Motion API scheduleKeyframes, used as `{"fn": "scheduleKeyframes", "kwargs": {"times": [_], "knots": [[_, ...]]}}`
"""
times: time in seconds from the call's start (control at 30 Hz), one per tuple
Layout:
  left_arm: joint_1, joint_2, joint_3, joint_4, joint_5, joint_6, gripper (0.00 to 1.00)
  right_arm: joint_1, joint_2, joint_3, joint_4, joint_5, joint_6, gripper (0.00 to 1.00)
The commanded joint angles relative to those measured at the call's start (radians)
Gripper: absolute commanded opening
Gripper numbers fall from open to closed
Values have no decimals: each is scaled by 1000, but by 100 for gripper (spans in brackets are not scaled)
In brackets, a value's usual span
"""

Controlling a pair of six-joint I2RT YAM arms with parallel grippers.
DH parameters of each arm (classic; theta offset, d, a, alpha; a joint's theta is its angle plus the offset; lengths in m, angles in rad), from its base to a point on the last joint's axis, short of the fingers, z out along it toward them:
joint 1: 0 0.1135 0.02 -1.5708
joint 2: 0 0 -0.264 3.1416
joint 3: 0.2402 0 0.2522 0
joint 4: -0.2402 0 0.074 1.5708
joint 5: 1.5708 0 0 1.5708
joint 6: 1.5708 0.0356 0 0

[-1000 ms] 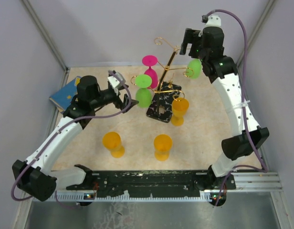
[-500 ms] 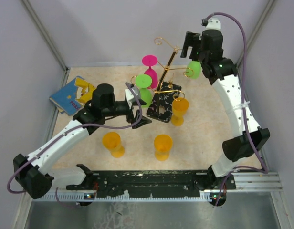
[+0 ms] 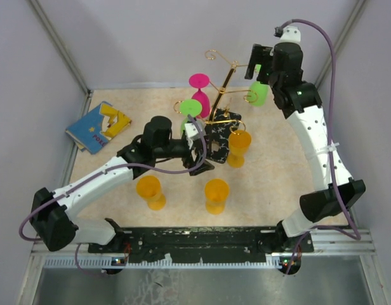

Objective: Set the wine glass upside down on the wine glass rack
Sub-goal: Pick up the wine glass at the center of the board.

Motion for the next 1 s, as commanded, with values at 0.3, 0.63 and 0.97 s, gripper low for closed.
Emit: {"fn": "scheduleKeyframes", "kwargs": {"times": [0.3, 0.63, 0.97], "knots": [[-91, 96, 81, -56, -53, 53, 99, -12, -70, -59, 23, 32, -33, 91], [-111, 205, 174, -77, -182, -1, 99, -17, -92, -80, 60, 36, -15, 91], [-166, 214, 63, 168, -289, 38, 99, -18, -129, -127, 97, 75, -44, 91]]}}
